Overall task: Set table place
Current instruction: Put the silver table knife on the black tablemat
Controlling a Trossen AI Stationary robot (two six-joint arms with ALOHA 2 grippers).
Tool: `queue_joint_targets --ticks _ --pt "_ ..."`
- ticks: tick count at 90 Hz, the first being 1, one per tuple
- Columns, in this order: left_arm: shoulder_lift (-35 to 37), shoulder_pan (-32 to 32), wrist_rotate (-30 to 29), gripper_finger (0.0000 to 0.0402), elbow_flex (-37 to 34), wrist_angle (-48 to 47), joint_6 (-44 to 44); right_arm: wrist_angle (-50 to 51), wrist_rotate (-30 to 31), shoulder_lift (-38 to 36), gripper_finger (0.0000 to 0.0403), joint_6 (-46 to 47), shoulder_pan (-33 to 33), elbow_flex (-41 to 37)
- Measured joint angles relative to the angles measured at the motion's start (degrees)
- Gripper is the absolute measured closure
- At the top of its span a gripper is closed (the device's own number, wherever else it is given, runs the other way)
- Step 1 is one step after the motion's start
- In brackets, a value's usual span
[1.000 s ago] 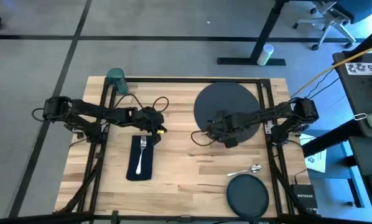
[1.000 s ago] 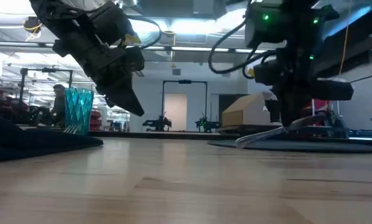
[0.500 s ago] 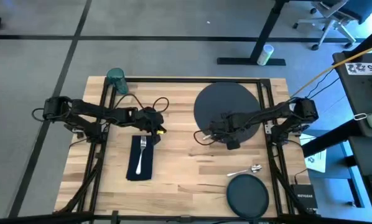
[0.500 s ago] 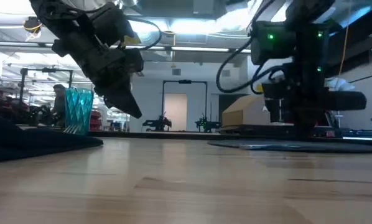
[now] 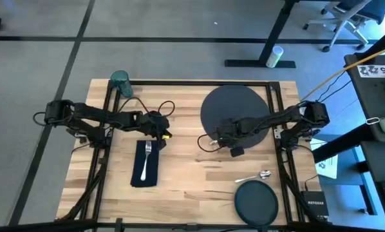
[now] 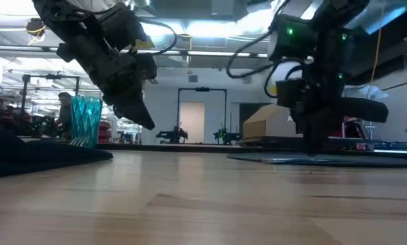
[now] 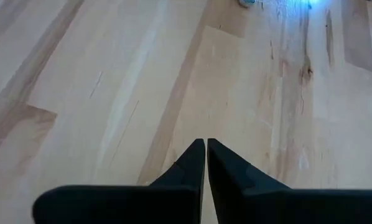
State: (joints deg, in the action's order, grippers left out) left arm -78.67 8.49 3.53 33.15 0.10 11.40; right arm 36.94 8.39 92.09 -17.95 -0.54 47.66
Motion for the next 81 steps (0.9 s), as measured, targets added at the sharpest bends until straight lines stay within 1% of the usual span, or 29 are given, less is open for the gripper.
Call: queue_joint_targets --ticks 16,30,45,52,66,81 --pt "0.0 0.0 0.0 0.0401 0.0 0.0 0.14 -0.45 0.18 -0.25 0.0403 1.26 -2.47 -1.4" --pt "0.0 0.0 0.0 0.0401 0.0 -0.65 0.24 -0.2 0.54 -0.33 0.0403 1.58 -2.51 -1.43" --pt "0.0 0.0 0.0 0.0401 0.0 -1.25 0.33 0.88 -0.14 -2.56 0.0403 1.74 -2.51 -1.73" --pt "0.0 0.0 0.0 0.0401 0.0 -1.25 0.31 0.53 -0.13 -3.85 0.0403 -0.19 -2.53 -1.7" --pt "0.0 0.0 0.0 0.0401 0.0 -1.23 0.35 0.32 -1.05 -4.11 0.0399 -4.7 -2.53 -1.68" --pt "0.0 0.0 0.0 0.0401 0.0 -1.22 0.44 -1.19 -3.67 -4.11 0.0369 -8.03 -3.45 -1.67"
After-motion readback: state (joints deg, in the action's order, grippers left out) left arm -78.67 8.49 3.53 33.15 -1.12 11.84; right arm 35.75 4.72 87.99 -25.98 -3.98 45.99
